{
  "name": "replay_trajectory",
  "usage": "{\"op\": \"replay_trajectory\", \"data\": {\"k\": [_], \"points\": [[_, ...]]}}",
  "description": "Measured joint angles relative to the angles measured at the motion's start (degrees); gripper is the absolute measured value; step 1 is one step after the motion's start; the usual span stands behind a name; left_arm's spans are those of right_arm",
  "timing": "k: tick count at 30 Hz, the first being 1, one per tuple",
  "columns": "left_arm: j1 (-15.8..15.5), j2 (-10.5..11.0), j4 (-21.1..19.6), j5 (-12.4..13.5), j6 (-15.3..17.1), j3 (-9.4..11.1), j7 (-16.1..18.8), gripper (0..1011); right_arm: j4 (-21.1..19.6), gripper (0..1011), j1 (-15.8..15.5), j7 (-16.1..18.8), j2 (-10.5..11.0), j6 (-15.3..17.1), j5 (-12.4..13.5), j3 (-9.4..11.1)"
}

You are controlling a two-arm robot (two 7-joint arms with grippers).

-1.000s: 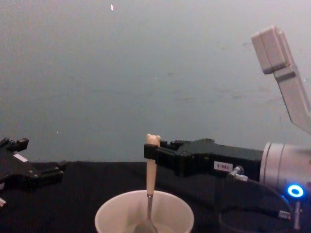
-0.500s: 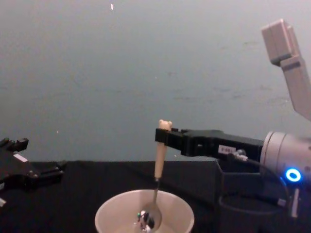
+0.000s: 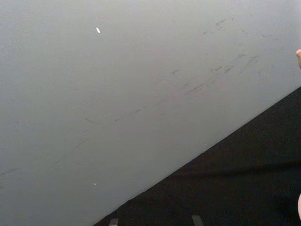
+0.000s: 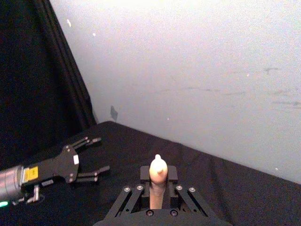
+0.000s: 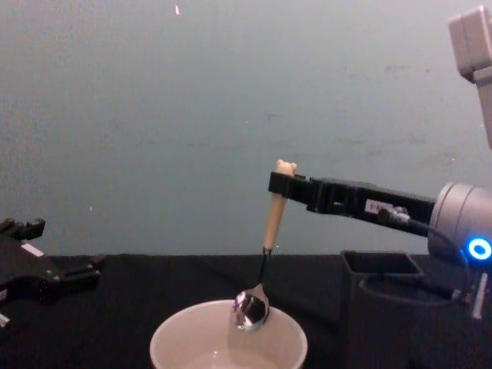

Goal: Pick up the stirring spoon with one hand, stir inside the cup, then place it back in its original position.

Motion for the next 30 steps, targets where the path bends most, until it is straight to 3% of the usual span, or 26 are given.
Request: {"op": "replay_trajectory", "data": {"k": [18, 30], "points": [[0.0, 0.0, 0.0, 0.0, 0.0, 0.0, 0.0, 1001, -5.1, 210, -1.7, -3.0, 1.4, 0.0, 4.5, 3.4], [0.0, 0.0, 0.0, 0.0, 0.0, 0.0, 0.0, 1001, -9.8, 210, -4.5, -4.5, 4.6, -0.5, 8.3, 6.6]]}}
